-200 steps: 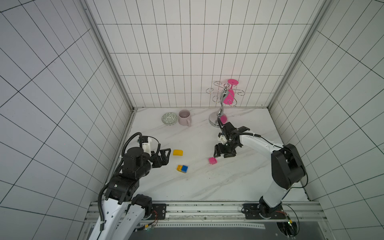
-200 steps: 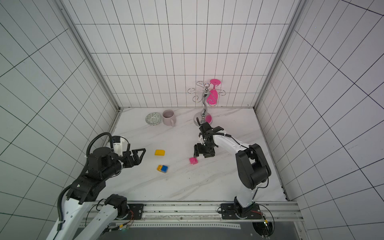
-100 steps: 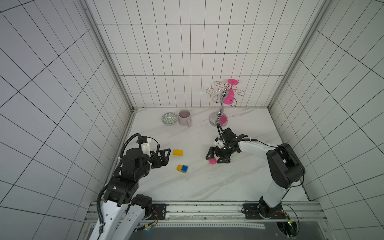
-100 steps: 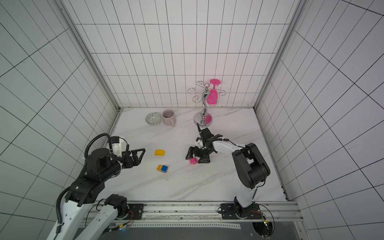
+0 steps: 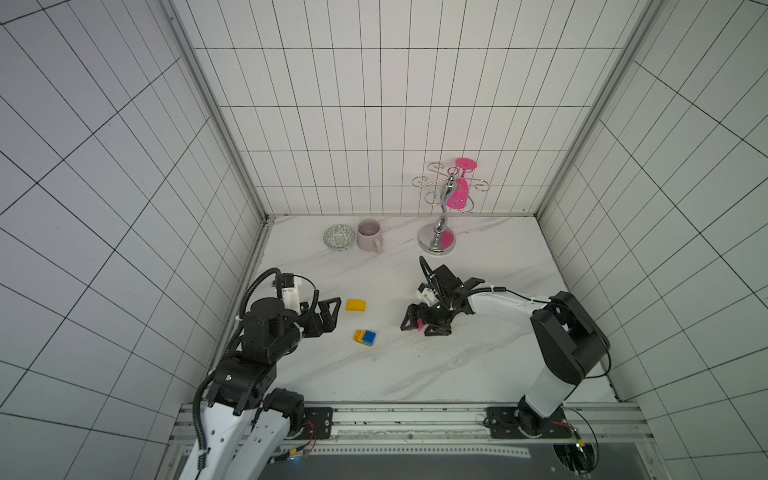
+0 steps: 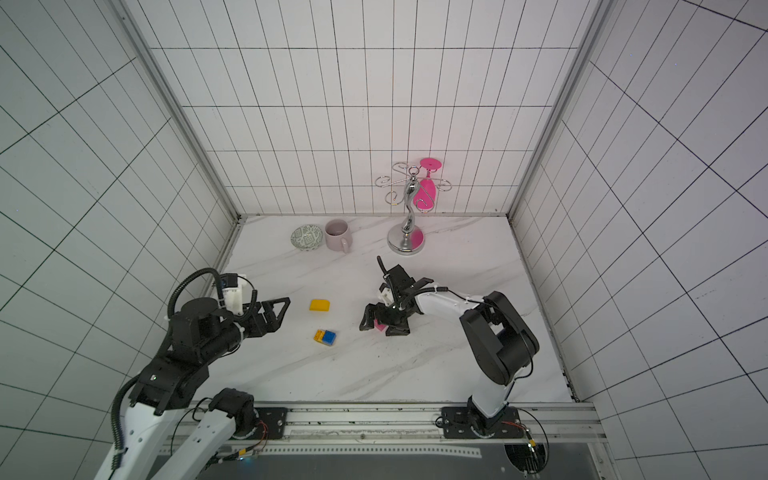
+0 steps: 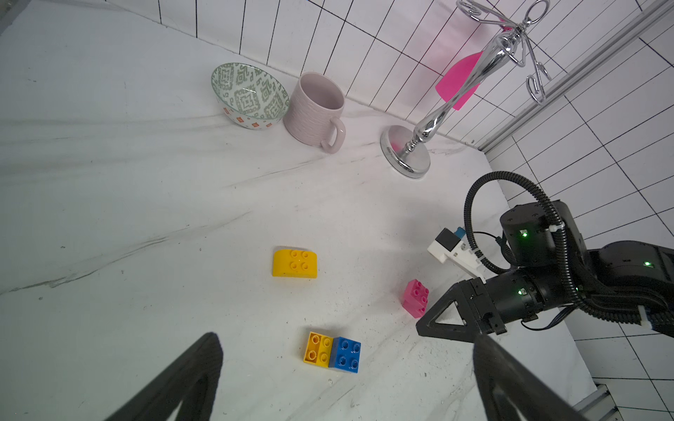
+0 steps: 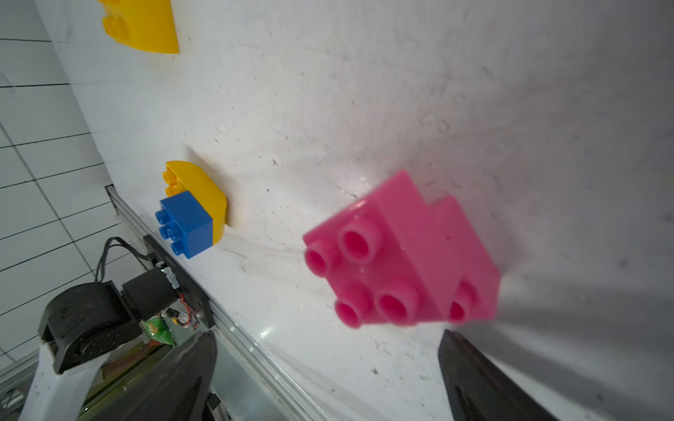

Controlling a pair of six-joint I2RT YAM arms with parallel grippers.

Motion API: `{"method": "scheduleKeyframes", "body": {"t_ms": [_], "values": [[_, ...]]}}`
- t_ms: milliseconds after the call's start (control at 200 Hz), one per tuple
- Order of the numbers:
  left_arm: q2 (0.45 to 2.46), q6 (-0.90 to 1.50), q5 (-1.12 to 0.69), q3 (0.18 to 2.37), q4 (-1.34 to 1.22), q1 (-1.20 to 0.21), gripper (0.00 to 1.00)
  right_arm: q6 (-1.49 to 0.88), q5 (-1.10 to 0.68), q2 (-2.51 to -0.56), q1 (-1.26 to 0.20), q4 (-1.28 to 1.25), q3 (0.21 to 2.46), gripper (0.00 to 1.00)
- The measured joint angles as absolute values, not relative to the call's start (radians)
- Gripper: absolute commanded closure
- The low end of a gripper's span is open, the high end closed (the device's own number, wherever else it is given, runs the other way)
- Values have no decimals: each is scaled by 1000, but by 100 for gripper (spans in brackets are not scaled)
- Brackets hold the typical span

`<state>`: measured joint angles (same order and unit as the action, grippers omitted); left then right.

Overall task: Assemble the letter s with lego
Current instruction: Pick up the lego brick from the center of the board.

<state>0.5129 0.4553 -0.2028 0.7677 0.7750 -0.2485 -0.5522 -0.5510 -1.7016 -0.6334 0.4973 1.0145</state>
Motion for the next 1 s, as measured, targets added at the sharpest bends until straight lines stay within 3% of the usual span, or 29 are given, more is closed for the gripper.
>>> {"method": "scheduleKeyframes", "body": {"t_ms": [240, 525, 999], "values": [[506, 455, -201, 766, 775, -249, 1, -296, -300, -1674, -635, 723, 1133, 5], [505, 456, -191, 764, 775, -249, 1, -112, -263, -1709, -722, 706, 1161, 10], [496, 456, -178, 762, 775, -267, 1, -51, -159, -1823, -751, 646, 1198, 19]]}}
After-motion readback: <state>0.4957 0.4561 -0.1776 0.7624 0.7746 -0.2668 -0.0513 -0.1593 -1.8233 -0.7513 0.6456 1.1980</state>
